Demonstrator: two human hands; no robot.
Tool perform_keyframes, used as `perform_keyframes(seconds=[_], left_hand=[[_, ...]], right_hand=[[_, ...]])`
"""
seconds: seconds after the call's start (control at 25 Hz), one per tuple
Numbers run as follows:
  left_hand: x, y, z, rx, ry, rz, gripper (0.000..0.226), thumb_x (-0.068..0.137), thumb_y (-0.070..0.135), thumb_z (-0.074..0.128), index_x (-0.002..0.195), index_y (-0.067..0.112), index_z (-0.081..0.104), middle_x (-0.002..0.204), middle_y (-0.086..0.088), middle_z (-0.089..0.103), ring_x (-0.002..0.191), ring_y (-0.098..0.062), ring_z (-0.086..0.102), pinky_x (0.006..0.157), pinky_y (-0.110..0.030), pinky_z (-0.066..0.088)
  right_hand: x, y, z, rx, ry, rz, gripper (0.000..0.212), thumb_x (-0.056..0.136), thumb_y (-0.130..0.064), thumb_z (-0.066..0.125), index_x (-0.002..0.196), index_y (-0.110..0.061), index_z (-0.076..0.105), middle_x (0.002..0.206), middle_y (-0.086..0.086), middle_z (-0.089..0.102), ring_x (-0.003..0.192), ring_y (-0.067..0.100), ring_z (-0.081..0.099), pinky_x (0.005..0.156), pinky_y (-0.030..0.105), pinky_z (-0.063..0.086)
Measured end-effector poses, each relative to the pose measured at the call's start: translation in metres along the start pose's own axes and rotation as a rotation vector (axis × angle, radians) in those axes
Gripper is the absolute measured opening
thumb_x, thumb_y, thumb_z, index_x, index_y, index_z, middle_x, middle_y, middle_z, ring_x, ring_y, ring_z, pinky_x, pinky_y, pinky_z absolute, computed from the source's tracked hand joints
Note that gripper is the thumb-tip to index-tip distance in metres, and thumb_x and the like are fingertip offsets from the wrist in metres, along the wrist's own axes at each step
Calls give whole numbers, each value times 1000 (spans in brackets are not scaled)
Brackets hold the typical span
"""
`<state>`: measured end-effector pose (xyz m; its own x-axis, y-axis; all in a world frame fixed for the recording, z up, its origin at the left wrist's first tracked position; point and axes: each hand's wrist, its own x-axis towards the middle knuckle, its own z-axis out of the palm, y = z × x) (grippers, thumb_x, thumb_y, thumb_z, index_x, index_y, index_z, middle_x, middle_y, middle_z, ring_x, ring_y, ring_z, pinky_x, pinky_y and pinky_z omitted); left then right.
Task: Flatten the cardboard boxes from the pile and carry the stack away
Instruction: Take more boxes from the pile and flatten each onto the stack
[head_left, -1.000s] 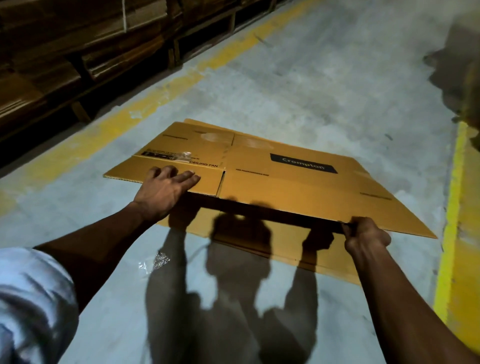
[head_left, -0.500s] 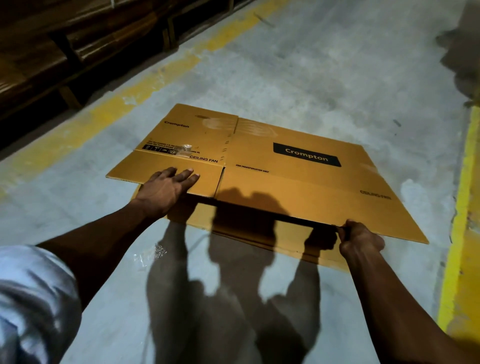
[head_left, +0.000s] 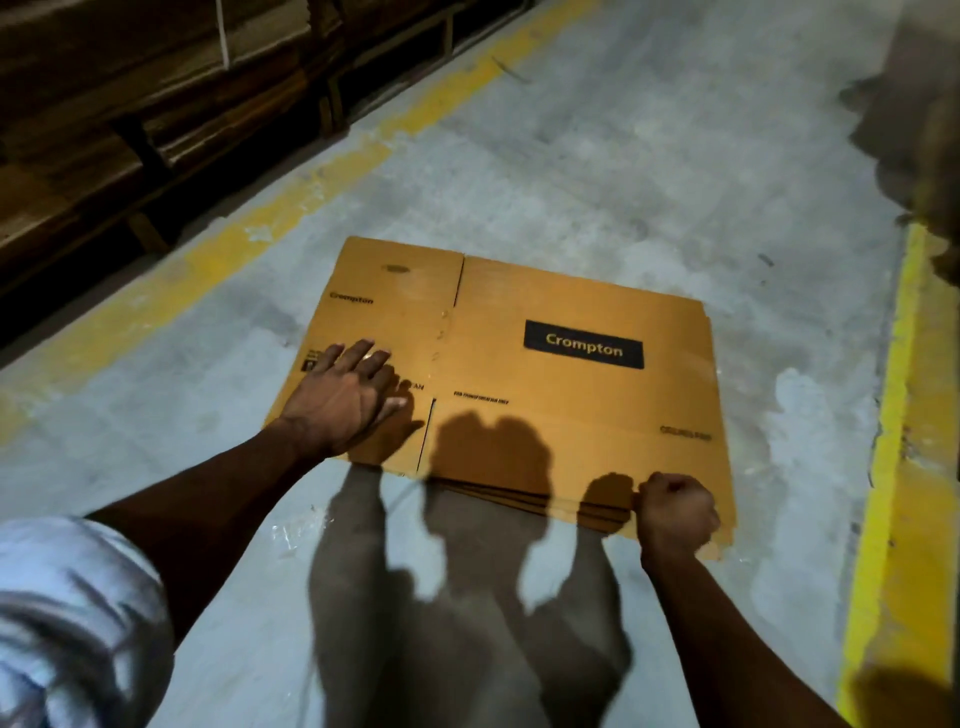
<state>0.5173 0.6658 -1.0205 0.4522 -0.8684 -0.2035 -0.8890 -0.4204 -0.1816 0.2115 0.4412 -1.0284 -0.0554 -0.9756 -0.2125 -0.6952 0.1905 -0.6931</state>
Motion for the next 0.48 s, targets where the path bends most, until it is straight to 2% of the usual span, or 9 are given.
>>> perform_keyframes(seconds=[0.08,0.16,0.24,0.32,0.4,0.48], left_hand=[[-6,2,-36,-11,100,0,79,99,56,7,142,7,51,155,-15,42,149,-34,28,119,-52,25],[-9,1,-81,-3,159,-4,78,100,56,10,149,4,41,159,-17,34,152,-34,20,121,-53,20],[-15,-4,-141,19,213,17,78,100,56,12,154,4,32,164,-17,23,154,-33,12,122,-53,16],[-24,-11,-208,32,270,52,78,100,57,14,156,3,28,165,-17,18,154,-34,9,123,-54,14],[-32,-20,-281,37,315,73,79,101,58,14,156,2,25,165,-17,15,154,-34,7,123,-54,13],[-36,-29,-347,71,357,89,80,101,59,13,157,2,23,166,-17,13,154,-35,4,123,-54,12]], right_hand=[[-12,-21,-13,-169,-65,-377,30,94,-21,47,94,-2,70,84,21,70,78,38,67,69,31,43],[-16,-65,-28,-256,-152,-607,29,100,-19,47,111,-1,68,101,20,71,92,37,66,77,32,45],[-24,-127,-57,-321,-153,-772,42,102,-27,42,128,0,61,123,21,66,114,37,61,97,41,47],[-36,-186,-96,-379,-94,-898,51,100,-31,39,136,1,55,136,22,59,132,38,51,112,47,38],[-51,-239,-146,-447,-27,-972,55,100,-32,38,141,2,51,146,21,52,142,36,41,119,49,31],[-63,-283,-194,-503,33,-1039,58,100,-35,34,142,2,51,147,21,51,143,36,40,119,50,31]])
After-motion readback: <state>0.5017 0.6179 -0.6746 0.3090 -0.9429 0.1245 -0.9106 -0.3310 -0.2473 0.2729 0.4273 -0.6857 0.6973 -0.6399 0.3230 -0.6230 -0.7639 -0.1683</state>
